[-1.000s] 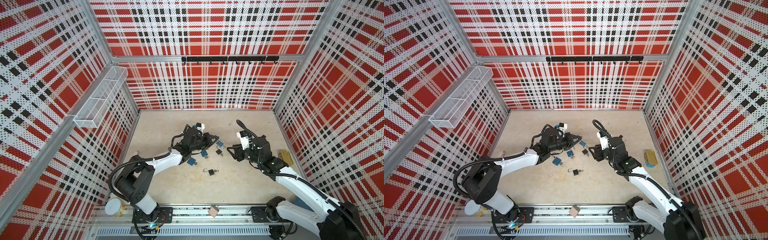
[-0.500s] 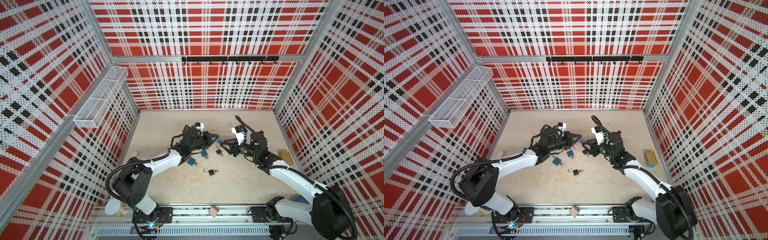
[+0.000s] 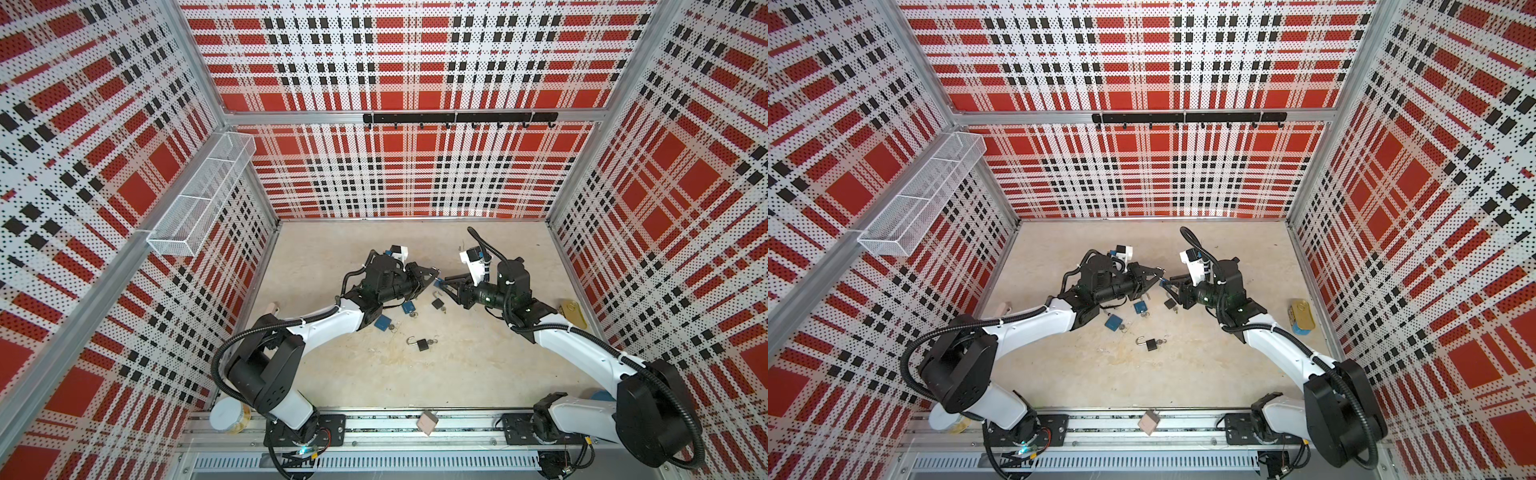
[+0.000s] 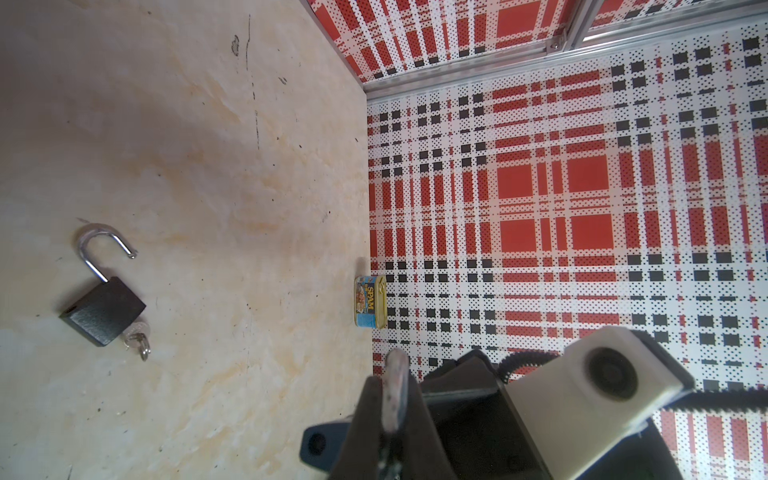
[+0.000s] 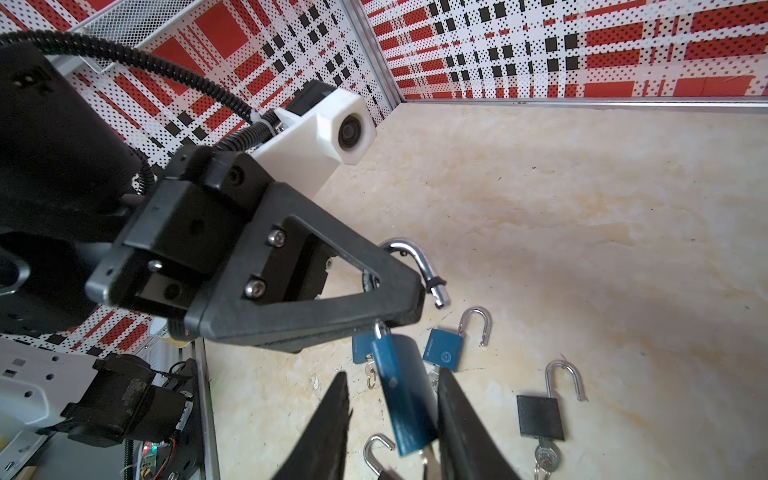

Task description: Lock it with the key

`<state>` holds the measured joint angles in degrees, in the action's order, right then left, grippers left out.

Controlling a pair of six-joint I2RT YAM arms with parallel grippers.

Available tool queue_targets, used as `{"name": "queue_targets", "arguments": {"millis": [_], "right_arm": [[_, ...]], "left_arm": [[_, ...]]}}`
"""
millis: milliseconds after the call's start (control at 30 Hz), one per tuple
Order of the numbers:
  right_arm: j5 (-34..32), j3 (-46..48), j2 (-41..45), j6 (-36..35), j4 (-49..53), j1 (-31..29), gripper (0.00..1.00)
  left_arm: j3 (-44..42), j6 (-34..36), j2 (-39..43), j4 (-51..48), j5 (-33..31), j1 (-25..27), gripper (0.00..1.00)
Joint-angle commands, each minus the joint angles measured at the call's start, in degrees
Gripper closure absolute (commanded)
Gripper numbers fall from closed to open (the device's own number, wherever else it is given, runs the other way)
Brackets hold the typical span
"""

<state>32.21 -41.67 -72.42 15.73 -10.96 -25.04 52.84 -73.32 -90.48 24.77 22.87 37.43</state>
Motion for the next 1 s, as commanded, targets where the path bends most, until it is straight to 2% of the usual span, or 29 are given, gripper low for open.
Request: {"name": "queue_targets", "arguments": {"millis": [0,233,367,567,767,967], "right_arm": [[1.68,-1.81,-1.13,-1.58,-2.49,-0.01,0.66],[2.25,-2.03,-2.0,-1.75,-2.35,0.01,0.65],[2.22,-2.21,-2.11,-1.66,-2.48,-0.01,0.74],[2.16,-1.92,-1.55,-1.33,-3.01,-0.01,0.78],[2.26,-1.65,-1.04,-0.5,-3.44,-0.02,0.99],[1.24,-1.61,0.04,-0.07,-2.68,-0.01,1.0]], "left_arm": [[2.56,-1.73,0.91,2.99,1.31,0.45,1.0],[3.1,-1.62,0.65,3.0,1.75,0.45,1.0],[3.0,-1.65,0.56,2.98,1.79,0.45,1.0],[2.74,-1.76,0.3,3.0,1.76,0.49,1.0],[2.49,-1.66,0.21,2.95,1.63,0.43,1.0],[2.09,-1.55,0.53,3.07,1.31,0.35,1.0]]}}
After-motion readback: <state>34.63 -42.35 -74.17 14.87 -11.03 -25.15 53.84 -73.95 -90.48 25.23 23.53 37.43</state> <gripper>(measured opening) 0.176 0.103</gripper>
